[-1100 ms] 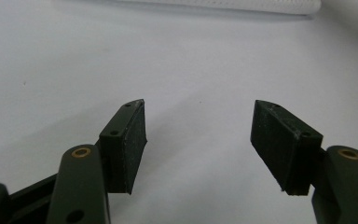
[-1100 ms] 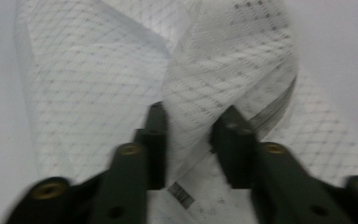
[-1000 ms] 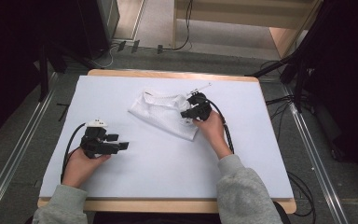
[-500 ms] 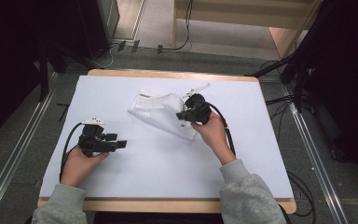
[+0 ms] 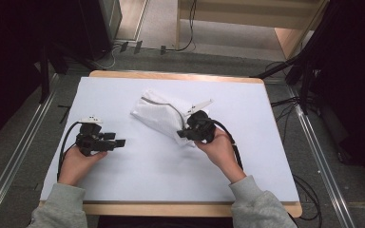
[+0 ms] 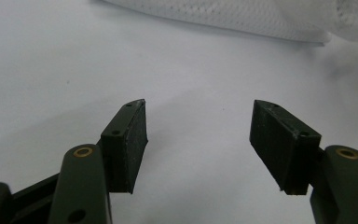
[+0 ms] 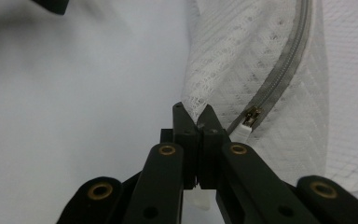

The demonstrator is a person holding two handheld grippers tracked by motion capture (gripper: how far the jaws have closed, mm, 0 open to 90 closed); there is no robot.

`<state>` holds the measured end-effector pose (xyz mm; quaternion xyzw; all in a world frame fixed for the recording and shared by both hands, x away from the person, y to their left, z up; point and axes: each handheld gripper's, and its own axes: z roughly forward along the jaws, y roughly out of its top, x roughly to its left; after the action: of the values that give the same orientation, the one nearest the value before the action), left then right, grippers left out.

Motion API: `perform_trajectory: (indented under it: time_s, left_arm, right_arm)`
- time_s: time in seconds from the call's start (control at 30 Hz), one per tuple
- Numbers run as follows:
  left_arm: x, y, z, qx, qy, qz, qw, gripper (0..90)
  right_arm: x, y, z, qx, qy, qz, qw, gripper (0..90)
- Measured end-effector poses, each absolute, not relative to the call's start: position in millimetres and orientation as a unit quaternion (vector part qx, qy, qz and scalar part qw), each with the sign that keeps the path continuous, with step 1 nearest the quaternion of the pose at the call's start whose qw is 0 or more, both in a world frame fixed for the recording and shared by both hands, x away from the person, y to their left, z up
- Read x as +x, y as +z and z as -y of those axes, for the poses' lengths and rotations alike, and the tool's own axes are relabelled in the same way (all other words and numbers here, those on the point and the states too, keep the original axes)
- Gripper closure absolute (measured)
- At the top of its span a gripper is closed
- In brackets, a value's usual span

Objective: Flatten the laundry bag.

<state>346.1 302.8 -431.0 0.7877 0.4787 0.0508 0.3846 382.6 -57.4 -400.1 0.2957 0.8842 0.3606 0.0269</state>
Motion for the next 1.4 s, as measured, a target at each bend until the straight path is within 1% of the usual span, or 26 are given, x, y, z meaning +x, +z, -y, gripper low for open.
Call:
perform_trajectory:
  time_s: [0.23, 0.73, 0.83, 1.0, 1.13, 1.2, 1.23, 1.27, 1.3, 1.33, 1.4]
  left_arm:
    - [351.1, -430.6, -303.7, 0.789, 0.053, -0.478, 0.383, 37.4]
    - [364.8, -431.8, -301.0, 0.788, 0.053, -0.475, 0.387, 37.4]
    - [368.5, -431.9, -301.2, 0.787, 0.052, -0.476, 0.388, 37.2]
    - [375.2, -430.8, -308.6, 0.782, 0.053, -0.476, 0.4, 36.8]
    - [377.4, -429.9, -311.4, 0.78, 0.053, -0.471, 0.409, 36.8]
    - [378.4, -429.5, -310.4, 0.78, 0.055, -0.468, 0.412, 36.8]
    - [379.1, -429.6, -309.2, 0.78, 0.056, -0.468, 0.412, 36.8]
    - [379.7, -429.7, -308.2, 0.782, 0.054, -0.465, 0.41, 36.8]
    - [380.2, -429.9, -307.2, 0.783, 0.053, -0.465, 0.409, 36.8]
    - [381.5, -430.9, -306.3, 0.785, 0.053, -0.463, 0.408, 36.8]
    - [382.0, -431.1, -306.0, 0.786, 0.053, -0.464, 0.406, 36.8]
  right_arm:
    - [355.6, -402.2, 56.9, 0.278, 0.36, -0.89, 0.016, 90.0]
    - [314.5, -413.2, 47.6, 0.249, 0.352, -0.902, -0.015, 90.0]
    - [306.4, -420.3, 46.5, 0.247, 0.343, -0.906, -0.02, 90.0]
    - [304.8, -432.0, 46.5, 0.253, 0.333, -0.907, -0.041, 90.0]
    - [300.2, -432.7, 47.5, 0.25, 0.339, -0.906, -0.042, 90.0]
    - [297.3, -432.5, 48.0, 0.246, 0.34, -0.907, -0.036, 84.7]
    - [296.4, -432.1, 48.8, 0.248, 0.339, -0.907, -0.033, 80.5]
    - [295.9, -429.9, 52.4, 0.247, 0.345, -0.905, -0.021, 74.3]
    - [295.9, -429.9, 52.4, 0.247, 0.345, -0.905, -0.021, 74.3]
    - [294.6, -424.7, 59.1, 0.252, 0.358, -0.899, -0.015, 70.7]
    - [293.8, -421.8, 63.2, 0.254, 0.365, -0.896, -0.011, 69.8]
